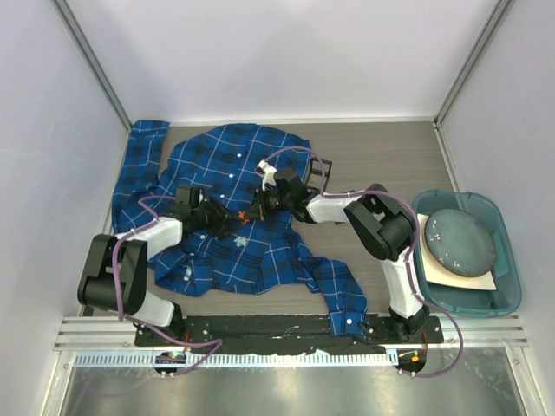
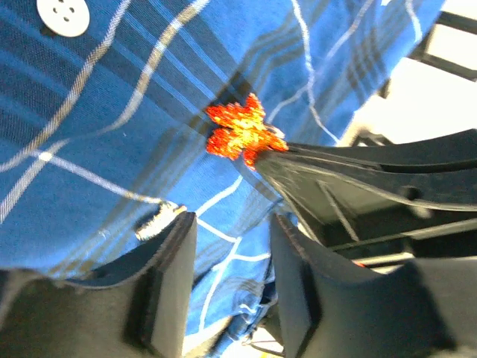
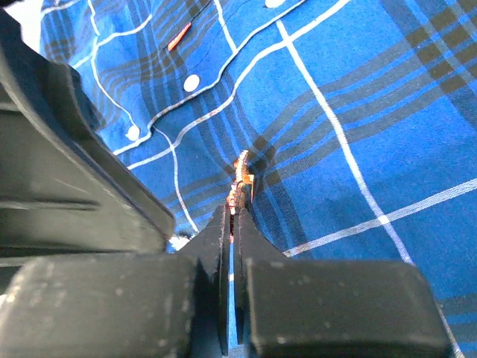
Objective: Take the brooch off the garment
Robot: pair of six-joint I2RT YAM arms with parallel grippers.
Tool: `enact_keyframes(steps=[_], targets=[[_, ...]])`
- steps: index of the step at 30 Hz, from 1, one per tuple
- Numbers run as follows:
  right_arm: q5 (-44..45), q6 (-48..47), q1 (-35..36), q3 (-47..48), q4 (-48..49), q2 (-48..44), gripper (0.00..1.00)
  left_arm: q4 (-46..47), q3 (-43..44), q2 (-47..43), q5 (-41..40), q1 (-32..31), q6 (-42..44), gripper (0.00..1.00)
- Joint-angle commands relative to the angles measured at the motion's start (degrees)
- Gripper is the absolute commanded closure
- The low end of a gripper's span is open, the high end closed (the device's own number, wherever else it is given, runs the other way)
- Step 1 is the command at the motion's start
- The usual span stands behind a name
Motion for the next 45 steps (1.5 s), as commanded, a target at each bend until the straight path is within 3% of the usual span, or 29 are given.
enact_keyframes(steps=[1,6,10,19,34,37,41,45], targets=[[7.0,-10.7,2.3,-2.2,-0.5,-6.2,0.99,-0.1,-1.2,-5.8,3.6,2.2,-5.9,0.50],[20.1,-22.0,8.5,-3.3,-4.6,-10.1,0.99,-2.9,-1.1,-10.3,2.0,4.1,-7.5,0.43],[33.7,-30.6,14.1,-4.1,-4.6,-10.4,0.99,-5.8,-0.2,-7.3,3.0,5.4,-9.5,0.43],[45.4,-37.8,20.9,-4.5,-3.4,-7.1,0.95,-5.8,-0.1,-2.0,3.7,6.5,-9.5,0.52],[34.8,-28.5,21.2,-6.6,-1.6,-7.4,0.75,-3.3,-2.3,0.9,1.9,6.4,-2.3,0.77],[31.4,-23.7,20.4,-7.2,-0.7,-8.1,0.72,-3.5,-3.2,0.1,0.9,6.4,-0.8,0.82],[20.8,-10.0,15.2,-8.0,0.6,-10.4,0.64,-3.4,-3.9,-0.5,0.3,6.5,0.2,0.82],[15.7,0.6,11.0,-7.8,-2.0,-13.9,0.55,-3.3,-4.0,-0.4,0.2,6.4,0.8,0.83]])
